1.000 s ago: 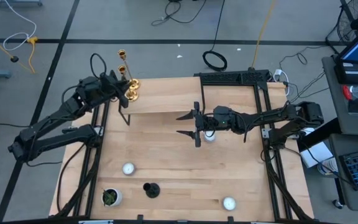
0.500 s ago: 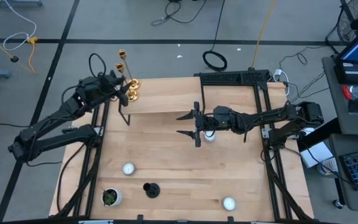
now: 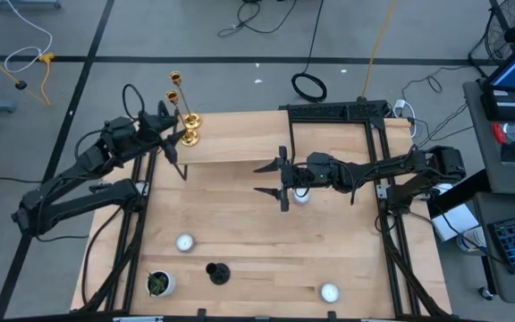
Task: Pick & Place candle stick holders
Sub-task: Put the black candle holder on the shelf
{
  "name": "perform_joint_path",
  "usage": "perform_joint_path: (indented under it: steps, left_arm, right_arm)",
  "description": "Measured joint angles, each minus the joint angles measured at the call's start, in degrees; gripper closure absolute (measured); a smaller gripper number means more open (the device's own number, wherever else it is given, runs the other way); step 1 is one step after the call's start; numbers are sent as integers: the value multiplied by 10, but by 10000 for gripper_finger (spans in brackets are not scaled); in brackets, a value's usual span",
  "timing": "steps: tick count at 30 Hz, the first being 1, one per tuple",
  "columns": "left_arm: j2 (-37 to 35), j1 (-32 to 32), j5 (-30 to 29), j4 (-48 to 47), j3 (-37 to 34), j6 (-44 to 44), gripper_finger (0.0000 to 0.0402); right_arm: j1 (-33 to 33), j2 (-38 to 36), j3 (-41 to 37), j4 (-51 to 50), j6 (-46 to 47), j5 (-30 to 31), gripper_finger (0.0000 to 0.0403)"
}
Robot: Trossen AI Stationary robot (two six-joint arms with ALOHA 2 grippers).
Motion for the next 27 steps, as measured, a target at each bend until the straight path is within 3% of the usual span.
perform_joint_path:
  steps: [14,27]
  left_arm:
    - [-12,-107,24,-52,0,-11,201]
    - [-10,-221,182,-58,0,-11,201]
  right_arm:
    - [0,0,0,0,0,0,170]
    - [0,0,0,0,0,0,170]
